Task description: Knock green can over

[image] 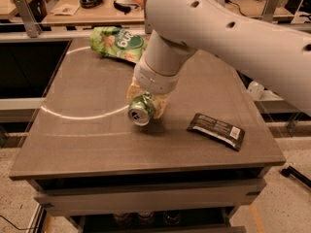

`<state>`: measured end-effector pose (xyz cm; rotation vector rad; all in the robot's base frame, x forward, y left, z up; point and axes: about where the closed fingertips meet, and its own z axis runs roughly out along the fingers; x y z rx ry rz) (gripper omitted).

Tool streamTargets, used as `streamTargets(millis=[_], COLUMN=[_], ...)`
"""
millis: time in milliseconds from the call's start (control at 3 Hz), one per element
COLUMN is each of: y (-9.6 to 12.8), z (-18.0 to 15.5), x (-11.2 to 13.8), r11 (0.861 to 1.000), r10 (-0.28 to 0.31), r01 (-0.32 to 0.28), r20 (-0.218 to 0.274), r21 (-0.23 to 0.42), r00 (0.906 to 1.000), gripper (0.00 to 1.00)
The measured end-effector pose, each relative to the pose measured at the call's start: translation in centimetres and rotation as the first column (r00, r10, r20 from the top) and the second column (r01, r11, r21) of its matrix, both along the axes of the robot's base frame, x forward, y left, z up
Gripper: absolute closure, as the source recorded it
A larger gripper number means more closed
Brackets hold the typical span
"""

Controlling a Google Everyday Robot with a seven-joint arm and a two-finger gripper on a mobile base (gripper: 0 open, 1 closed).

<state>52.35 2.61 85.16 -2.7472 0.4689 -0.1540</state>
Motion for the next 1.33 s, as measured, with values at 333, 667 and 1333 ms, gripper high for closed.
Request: streamTargets(millis=[333, 667, 1333], y=[-0.09, -0.23, -0.55], z=[0.01, -0.04, -0.46], x=[0.31, 0.4, 0.21], r11=[0.998, 0.996, 0.996], r10=[-0.059, -0.084, -0.08], r01=[0.06, 0.086, 0.082], r20=[0.064, 0.081, 0.032], r21=[-0.013, -0.019, -0.04], r00=[0.9962, 0.9932, 0.9963], gripper=[0.57, 0.36, 0.0])
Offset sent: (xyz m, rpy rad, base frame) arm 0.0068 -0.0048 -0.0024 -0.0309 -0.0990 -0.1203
